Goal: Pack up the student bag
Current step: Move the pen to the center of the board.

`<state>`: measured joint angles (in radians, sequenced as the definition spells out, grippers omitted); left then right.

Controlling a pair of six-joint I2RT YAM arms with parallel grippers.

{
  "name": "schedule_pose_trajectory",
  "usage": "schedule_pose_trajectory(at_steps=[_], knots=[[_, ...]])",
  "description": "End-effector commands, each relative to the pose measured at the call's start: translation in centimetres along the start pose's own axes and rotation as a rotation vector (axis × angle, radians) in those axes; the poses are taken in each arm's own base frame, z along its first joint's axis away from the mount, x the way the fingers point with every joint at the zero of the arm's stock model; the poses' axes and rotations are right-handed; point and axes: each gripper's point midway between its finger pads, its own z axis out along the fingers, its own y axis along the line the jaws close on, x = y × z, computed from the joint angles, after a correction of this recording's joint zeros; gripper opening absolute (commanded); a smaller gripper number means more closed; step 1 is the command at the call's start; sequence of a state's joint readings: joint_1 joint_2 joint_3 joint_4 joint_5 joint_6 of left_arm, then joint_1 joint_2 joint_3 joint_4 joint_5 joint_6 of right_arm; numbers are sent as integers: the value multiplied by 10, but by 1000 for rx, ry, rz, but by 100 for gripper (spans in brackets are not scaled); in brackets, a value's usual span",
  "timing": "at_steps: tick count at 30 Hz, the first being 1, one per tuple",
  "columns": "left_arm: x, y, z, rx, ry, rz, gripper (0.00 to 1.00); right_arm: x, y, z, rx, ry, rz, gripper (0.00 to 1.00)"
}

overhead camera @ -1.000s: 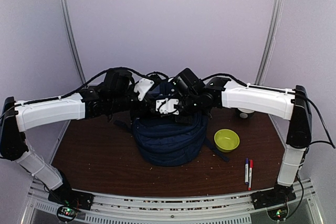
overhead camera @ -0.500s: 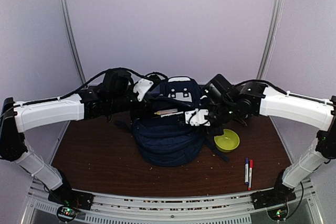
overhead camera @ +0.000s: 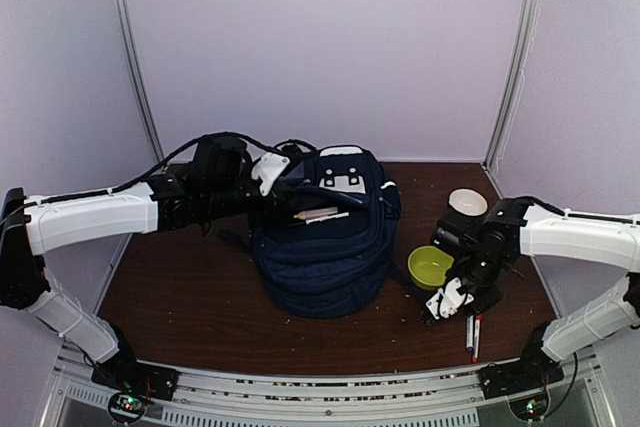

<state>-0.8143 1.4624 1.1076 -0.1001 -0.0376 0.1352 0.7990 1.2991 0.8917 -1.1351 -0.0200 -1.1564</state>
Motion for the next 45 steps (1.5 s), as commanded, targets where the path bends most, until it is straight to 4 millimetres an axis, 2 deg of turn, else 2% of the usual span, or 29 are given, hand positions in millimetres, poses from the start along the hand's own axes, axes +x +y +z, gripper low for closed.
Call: schedule_pose_trajectory(at_steps=[1, 6, 14, 24, 29, 35, 39, 45], knots=[[-31, 19, -17, -74, -127, -34, 0, 24, 14, 9, -15, 110, -91, 35], [-28, 17, -16, -70, -123, -36, 0, 37, 9, 29, 35, 196, -157, 35], [-29, 19, -15, -76, -125, -36, 0, 37, 1, 46, 67, 214, -188, 35], [-28, 21, -15, -85, -116, -16, 0, 44, 19, 71, 11, 238, -220, 35], [-29, 21, -13, -82, -119, -20, 0, 39, 16, 77, 19, 219, -196, 33], [-29, 19, -13, -75, -124, -22, 0, 17, 8, 75, -12, 138, -143, 30], [-30, 20, -15, -74, -129, -26, 0, -12, 4, 72, -64, 45, -100, 29], [-32, 20, -19, -75, -134, -29, 0, -59, -4, 73, -103, -60, -67, 18]])
